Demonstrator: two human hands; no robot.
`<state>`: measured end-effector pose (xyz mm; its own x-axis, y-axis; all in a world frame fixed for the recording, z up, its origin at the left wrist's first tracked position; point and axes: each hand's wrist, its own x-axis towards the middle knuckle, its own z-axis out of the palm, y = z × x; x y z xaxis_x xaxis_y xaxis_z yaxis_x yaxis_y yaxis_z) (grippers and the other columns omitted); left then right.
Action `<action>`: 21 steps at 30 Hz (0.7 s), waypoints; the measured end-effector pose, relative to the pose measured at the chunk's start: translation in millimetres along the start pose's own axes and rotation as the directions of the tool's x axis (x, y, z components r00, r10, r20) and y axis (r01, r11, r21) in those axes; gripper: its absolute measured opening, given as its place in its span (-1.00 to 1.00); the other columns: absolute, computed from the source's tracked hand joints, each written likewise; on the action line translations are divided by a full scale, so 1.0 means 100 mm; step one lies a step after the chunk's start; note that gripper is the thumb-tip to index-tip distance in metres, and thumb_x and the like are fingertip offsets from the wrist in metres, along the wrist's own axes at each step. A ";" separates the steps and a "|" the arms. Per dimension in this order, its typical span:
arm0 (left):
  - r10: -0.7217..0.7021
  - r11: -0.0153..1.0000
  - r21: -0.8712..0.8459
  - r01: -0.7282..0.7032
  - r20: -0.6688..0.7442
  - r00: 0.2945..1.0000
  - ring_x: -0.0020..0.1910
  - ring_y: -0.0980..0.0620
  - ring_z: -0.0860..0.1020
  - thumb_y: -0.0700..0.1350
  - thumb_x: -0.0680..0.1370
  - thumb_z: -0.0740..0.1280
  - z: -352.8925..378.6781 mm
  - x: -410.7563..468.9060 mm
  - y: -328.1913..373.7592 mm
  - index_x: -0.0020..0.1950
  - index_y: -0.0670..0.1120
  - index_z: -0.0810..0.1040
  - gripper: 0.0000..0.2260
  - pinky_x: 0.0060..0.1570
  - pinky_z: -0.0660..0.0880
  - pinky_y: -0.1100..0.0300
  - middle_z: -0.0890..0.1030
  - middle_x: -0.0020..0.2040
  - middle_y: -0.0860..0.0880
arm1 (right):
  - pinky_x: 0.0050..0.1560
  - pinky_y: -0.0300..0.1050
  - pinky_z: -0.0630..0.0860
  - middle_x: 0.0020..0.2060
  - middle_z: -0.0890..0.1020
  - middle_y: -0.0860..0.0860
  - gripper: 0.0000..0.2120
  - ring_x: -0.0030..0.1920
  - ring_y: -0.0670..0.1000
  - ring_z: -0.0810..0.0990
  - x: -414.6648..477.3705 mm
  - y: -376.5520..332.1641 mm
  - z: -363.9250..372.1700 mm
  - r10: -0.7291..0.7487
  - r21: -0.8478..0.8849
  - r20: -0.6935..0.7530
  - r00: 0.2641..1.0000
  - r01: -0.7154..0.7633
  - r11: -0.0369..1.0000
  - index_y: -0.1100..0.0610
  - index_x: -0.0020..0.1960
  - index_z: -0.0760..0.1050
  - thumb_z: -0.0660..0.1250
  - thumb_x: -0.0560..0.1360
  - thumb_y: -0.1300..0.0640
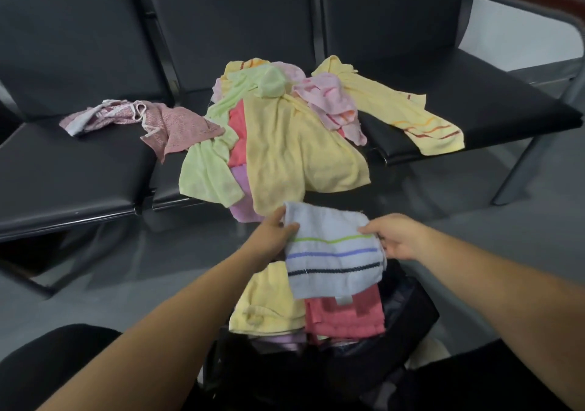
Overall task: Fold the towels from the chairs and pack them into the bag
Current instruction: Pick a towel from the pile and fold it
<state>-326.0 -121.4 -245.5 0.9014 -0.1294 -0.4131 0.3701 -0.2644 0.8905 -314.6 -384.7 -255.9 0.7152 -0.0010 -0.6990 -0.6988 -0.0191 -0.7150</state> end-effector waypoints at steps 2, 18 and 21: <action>-0.038 0.999 0.025 0.037 0.027 0.999 0.07 -0.10 0.67 -0.11 0.67 0.27 0.14 0.00 -0.22 0.45 0.07 0.42 -0.66 -0.18 0.67 -0.02 0.64 0.18 -0.06 | -0.41 -0.06 0.63 -0.16 0.70 0.17 -0.90 -0.22 0.11 0.69 0.06 0.17 -0.04 0.049 -0.077 -0.041 0.998 -0.052 0.996 0.31 0.05 0.59 0.41 0.53 0.39; 0.178 0.771 0.616 -0.160 0.032 0.983 -0.08 -0.09 0.65 -0.13 0.62 0.28 0.02 0.43 0.56 -0.09 -0.17 0.63 -0.82 -0.01 0.57 0.07 0.69 -0.12 -0.10 | -0.17 -0.09 0.57 -0.08 0.66 0.12 -0.84 -0.17 0.05 0.65 0.21 -0.77 0.16 -0.210 -0.365 -0.163 0.964 0.139 0.921 0.24 0.12 0.54 0.30 0.58 0.21; 0.244 0.833 0.520 -0.191 -0.035 0.969 -0.05 -0.09 0.68 -0.18 0.63 0.29 -0.27 0.45 1.01 0.05 -0.20 0.63 -0.85 0.01 0.62 0.04 0.71 -0.05 -0.12 | 0.01 -0.01 0.67 -0.06 0.65 0.14 -0.77 -0.02 0.10 0.72 0.15 -1.26 0.39 -0.387 -0.400 -0.161 0.908 0.299 0.867 0.31 0.16 0.53 0.30 0.53 0.24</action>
<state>-242.0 -127.8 -168.5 0.9717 -0.1566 -0.1769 0.0199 -0.6921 0.7215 -216.4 -342.9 -177.0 0.9219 -0.1549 -0.3551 -0.3869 -0.4165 -0.8227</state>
